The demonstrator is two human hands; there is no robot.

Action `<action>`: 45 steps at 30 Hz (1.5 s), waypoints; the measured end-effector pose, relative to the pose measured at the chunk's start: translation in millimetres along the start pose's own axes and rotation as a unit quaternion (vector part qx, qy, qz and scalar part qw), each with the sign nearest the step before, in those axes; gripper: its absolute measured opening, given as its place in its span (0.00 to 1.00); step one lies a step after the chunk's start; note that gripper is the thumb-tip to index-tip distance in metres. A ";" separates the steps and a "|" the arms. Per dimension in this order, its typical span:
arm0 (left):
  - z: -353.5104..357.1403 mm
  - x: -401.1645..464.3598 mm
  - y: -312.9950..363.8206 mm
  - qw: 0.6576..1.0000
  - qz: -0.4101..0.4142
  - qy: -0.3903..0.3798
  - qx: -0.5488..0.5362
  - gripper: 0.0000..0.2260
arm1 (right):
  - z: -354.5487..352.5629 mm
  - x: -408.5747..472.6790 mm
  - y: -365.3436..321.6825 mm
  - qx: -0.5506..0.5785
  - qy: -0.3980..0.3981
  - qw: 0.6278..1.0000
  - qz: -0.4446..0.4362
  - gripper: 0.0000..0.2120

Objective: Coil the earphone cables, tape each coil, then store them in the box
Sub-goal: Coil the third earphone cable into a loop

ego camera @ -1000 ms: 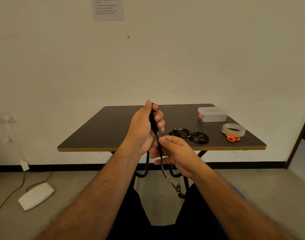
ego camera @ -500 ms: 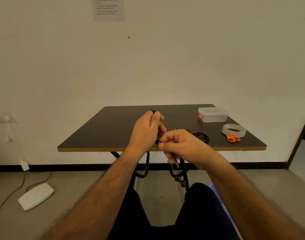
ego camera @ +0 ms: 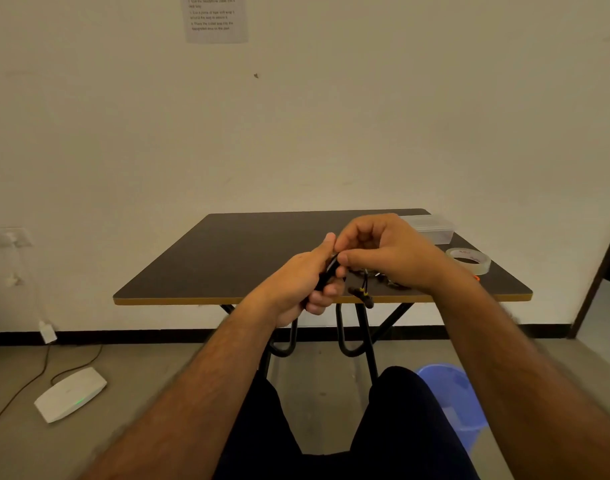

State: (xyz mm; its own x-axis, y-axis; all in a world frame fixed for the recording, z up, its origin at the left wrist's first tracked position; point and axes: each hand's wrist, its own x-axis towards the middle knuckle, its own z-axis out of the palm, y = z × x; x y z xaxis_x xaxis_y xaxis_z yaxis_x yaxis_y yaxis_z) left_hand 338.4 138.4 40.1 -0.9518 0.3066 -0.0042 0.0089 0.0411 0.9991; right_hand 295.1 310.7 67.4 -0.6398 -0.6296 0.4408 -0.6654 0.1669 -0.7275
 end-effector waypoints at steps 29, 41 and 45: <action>-0.8 -0.1 4.8 0.955 0.171 0.124 -0.206 0.20 | 59.3 -11.5 35.5 0.291 0.097 0.950 0.057 0.12; -3.4 5.0 0.2 0.943 0.172 0.179 -0.221 0.19 | 68.5 -4.4 36.1 0.337 0.164 0.923 0.092 0.08; -6.7 12.6 -8.0 0.930 0.166 0.256 -0.204 0.19 | 71.9 0.2 36.6 0.306 0.204 0.926 0.089 0.05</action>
State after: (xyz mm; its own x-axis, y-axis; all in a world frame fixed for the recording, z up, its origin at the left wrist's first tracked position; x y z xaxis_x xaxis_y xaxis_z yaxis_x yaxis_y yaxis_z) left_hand 324.3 135.5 32.3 -0.9395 -0.2599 0.2233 0.3109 -0.3723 0.8745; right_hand 298.3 262.1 3.1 -0.8933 -0.2730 0.3572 -0.2738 -0.2998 -0.9139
